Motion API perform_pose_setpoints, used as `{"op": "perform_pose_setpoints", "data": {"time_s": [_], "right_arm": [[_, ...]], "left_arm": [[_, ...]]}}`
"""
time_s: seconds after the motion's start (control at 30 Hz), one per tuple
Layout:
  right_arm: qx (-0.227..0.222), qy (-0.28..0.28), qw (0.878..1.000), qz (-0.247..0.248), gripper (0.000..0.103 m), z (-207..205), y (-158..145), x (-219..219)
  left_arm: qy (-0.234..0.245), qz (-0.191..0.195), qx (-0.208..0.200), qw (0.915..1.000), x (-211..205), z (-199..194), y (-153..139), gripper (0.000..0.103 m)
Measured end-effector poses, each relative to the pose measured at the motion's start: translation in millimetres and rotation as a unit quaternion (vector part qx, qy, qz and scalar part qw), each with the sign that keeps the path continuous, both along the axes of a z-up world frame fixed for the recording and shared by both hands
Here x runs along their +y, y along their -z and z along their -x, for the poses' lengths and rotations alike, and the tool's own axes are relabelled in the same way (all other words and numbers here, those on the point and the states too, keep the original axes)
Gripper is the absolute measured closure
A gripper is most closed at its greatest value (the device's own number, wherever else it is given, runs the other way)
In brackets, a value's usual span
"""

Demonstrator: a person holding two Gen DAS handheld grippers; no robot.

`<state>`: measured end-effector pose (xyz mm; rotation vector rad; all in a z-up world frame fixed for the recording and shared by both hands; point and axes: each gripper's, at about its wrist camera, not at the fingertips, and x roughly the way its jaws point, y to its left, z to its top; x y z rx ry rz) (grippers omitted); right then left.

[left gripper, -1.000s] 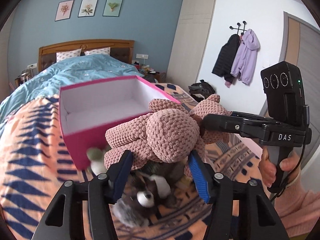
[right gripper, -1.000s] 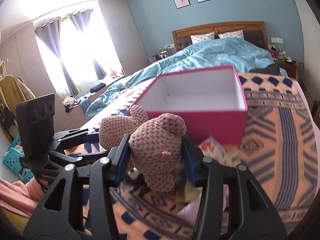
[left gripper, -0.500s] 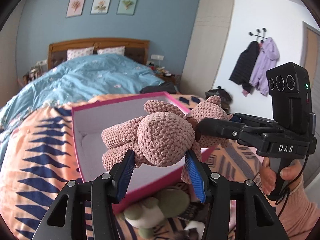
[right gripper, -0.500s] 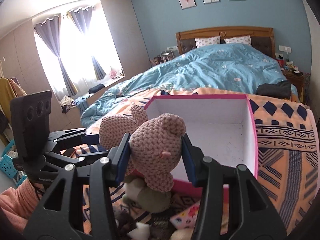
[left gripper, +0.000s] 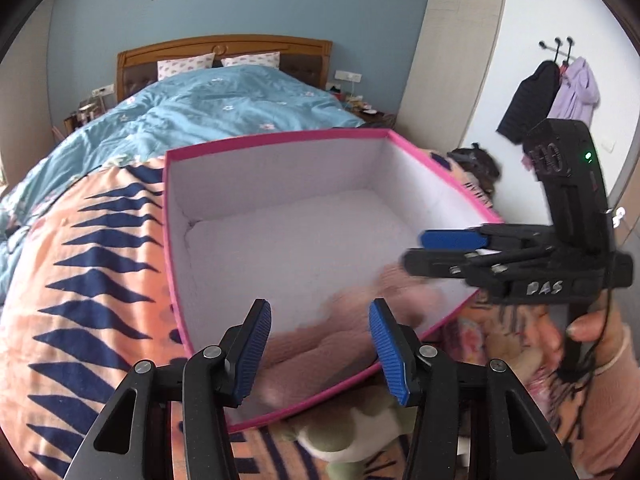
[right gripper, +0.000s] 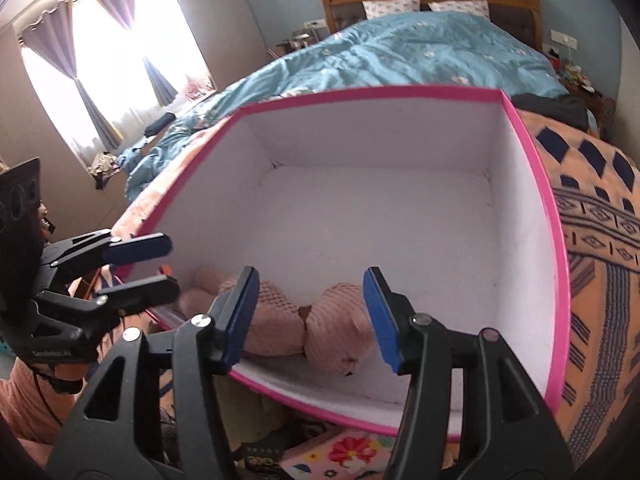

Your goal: Organize objects

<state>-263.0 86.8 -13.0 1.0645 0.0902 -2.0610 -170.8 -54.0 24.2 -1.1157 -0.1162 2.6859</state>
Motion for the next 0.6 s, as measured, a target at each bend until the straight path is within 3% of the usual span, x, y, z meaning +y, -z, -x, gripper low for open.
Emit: {"op": "perform_pose_setpoints", "data": {"time_s": [0.13,0.43,0.6], "right_arm": [[-0.007,-0.01,1.0,-0.022,0.047,-10.5,6.1,2.4],[-0.051,-0.035,0.998,0.028,0.045,-29.8,3.0,8.6],[-0.012,-0.011,0.999,0.029,0.041,-51.5,-9.8,16.0]], "left_arm": [[-0.002,0.015,0.011,0.9998,-2.3,-3.8,0.1,0.054],[-0.02,0.018,0.02,0.9994,-16.0,-4.8,0.2,0.053],[-0.026,0.01,0.054,0.9981,-19.8,-27.3,-6.7,0.046]]}}
